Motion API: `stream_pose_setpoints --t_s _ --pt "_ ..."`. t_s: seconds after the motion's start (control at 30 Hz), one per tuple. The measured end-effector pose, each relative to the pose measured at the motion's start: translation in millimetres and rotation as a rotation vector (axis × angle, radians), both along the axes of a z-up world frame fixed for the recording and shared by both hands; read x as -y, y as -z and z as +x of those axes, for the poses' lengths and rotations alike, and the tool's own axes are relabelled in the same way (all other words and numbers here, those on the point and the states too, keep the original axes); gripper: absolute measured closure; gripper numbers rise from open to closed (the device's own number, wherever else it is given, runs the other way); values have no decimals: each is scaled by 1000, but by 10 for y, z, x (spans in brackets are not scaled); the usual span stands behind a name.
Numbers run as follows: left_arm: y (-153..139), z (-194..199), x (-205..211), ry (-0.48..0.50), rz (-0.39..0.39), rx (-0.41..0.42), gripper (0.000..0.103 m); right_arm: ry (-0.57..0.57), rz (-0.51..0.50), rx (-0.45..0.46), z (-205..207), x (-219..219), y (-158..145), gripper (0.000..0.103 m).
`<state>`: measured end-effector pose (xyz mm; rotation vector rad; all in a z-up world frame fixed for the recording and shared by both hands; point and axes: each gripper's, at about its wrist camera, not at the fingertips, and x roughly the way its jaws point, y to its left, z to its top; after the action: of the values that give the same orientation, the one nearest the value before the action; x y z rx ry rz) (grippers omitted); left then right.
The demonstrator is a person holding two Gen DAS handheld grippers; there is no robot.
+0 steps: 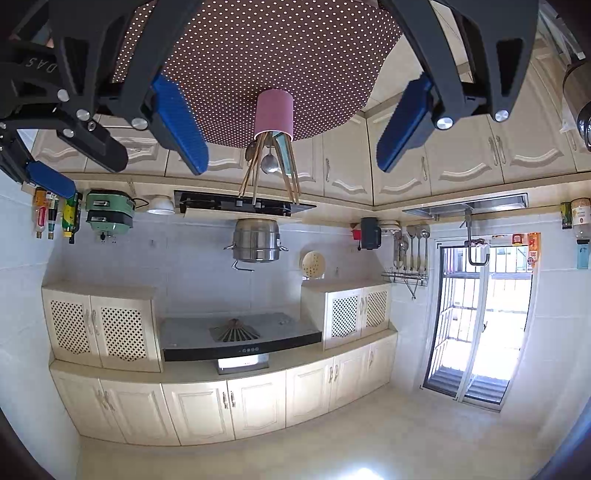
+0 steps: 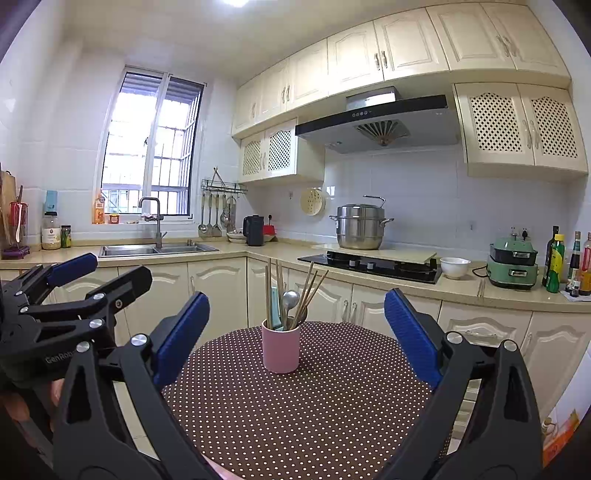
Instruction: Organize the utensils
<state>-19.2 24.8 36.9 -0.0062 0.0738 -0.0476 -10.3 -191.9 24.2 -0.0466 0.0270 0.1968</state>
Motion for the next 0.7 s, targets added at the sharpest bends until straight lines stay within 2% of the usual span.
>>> stream_pose_setpoints --t_s 0.47,0.7 --pt "88 51 -28 -35 36 27 12 -32 13 -49 175 -26 88 8" --pt "126 152 -50 -45 42 14 12 -43 14 -65 272 -72 134 8"
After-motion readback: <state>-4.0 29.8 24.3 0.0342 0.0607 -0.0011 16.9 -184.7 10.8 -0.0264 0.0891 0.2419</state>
